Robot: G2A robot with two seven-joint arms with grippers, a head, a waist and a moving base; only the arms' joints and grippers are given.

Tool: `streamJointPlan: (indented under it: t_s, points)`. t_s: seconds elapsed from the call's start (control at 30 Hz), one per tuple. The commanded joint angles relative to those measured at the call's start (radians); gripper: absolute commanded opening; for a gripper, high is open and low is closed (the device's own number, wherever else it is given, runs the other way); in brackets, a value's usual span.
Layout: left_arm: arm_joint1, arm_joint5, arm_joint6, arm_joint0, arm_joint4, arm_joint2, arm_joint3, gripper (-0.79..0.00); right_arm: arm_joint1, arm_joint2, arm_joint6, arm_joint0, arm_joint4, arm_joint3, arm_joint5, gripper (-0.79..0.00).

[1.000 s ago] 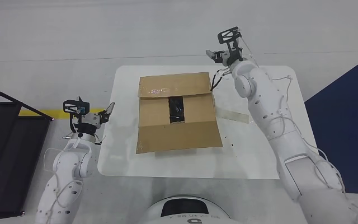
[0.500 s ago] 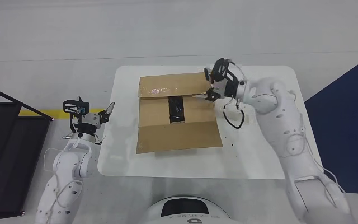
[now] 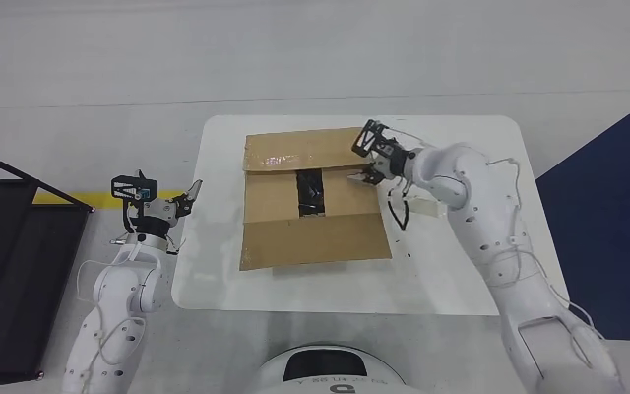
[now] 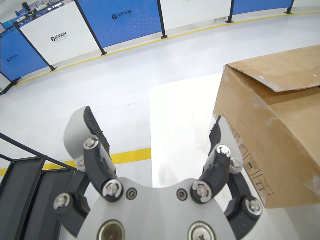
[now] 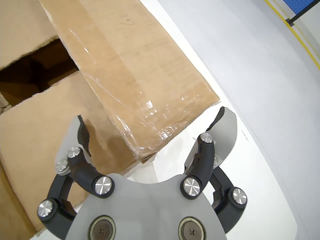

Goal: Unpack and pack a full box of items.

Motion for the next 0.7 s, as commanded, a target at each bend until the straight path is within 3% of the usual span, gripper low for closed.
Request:
streamJointPlan:
  t_s: [0.0, 0.27, 0.33, 0.37, 0.43, 0.5, 0.63, 0.67]
  points:
    - [0.000, 0.000, 0.000, 0.000, 0.000, 0.000, 0.000, 0.000, -0.001, -0.003, -0.009, 0.001, -0.034, -0.002, 0.058, 0.000]
    - [0.000, 0.000, 0.000, 0.000, 0.000, 0.000, 0.000, 0.000, -0.020, -0.022, -0.097, 0.046, -0.145, 0.026, 0.355, -0.006]
    - [0.000, 0.000, 0.000, 0.000, 0.000, 0.000, 0.000, 0.000, -0.030, -0.028, -0.123, 0.072, -0.139, 0.048, 0.425, -0.108]
    - [0.000, 0.000, 0.000, 0.000, 0.000, 0.000, 0.000, 0.000, -0.035, -0.033, -0.133, 0.082, -0.130, 0.058, 0.456, -0.099]
    - [0.000, 0.000, 0.000, 0.000, 0.000, 0.000, 0.000, 0.000, -0.046, -0.048, -0.144, 0.115, -0.113, 0.083, 0.491, -0.166]
    - [0.000, 0.000, 0.000, 0.000, 0.000, 0.000, 0.000, 0.000, -0.057, -0.063, -0.145, 0.151, -0.087, 0.118, 0.510, -0.145]
    - [0.000, 0.000, 0.000, 0.000, 0.000, 0.000, 0.000, 0.000, -0.099, -0.134, -0.134, 0.284, -0.015, 0.283, 0.555, -0.228]
    - [0.000, 0.000, 0.000, 0.000, 0.000, 0.000, 0.000, 0.000, -0.111, -0.153, -0.131, 0.318, 0.004, 0.334, 0.562, -0.215]
